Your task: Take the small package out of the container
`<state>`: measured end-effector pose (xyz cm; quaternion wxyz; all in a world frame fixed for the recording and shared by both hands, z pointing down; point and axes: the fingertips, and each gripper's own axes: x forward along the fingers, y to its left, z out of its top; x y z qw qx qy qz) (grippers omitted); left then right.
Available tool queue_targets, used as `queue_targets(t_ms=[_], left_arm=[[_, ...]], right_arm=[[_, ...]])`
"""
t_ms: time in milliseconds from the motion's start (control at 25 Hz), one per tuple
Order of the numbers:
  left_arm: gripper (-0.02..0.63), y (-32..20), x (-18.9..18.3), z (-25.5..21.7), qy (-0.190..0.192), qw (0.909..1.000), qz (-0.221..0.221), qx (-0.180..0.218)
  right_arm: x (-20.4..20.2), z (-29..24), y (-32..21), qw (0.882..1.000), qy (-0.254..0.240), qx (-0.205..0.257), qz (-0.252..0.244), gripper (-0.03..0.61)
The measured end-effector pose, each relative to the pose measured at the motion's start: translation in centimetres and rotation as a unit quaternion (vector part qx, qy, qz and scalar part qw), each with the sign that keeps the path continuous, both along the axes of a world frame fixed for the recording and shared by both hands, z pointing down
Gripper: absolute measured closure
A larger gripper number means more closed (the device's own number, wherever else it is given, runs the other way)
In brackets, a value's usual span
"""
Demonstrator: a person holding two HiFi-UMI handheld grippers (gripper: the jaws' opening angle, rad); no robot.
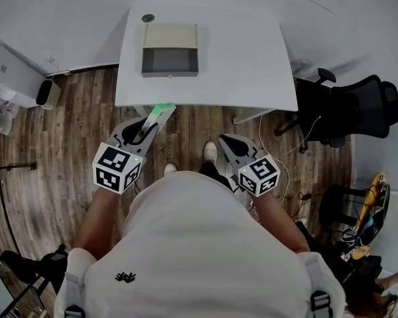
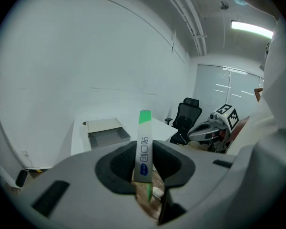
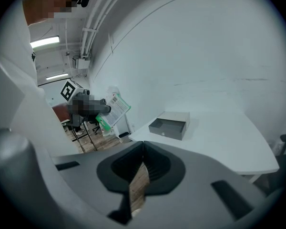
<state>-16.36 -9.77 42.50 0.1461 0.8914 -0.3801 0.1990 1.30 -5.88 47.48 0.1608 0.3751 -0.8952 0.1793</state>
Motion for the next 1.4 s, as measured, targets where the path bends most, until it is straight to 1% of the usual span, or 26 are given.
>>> queue_targets(t_ms=[600, 960, 1400], left_arm=[[0.515, 0.4, -0.3, 0.2, -0.005, 1.0, 0.006, -0.001], [0.515, 0.6, -0.1, 0.0, 0.003, 0.9999, 0.011, -0.005], [0.515, 1.2, 0.1, 0.3, -0.001, 0.9998, 0.017, -0.007]], right_arm=[[-0.8, -0.2, -0.4, 1.0, 0.002, 0.009, -0.001, 0.572], [-0.6, -0.5, -0.6, 1.0, 0.002, 0.013, 0.003, 0.572], [-0.7, -0.5, -0.2, 1.0, 0.005, 0.014, 0.003, 0.572]])
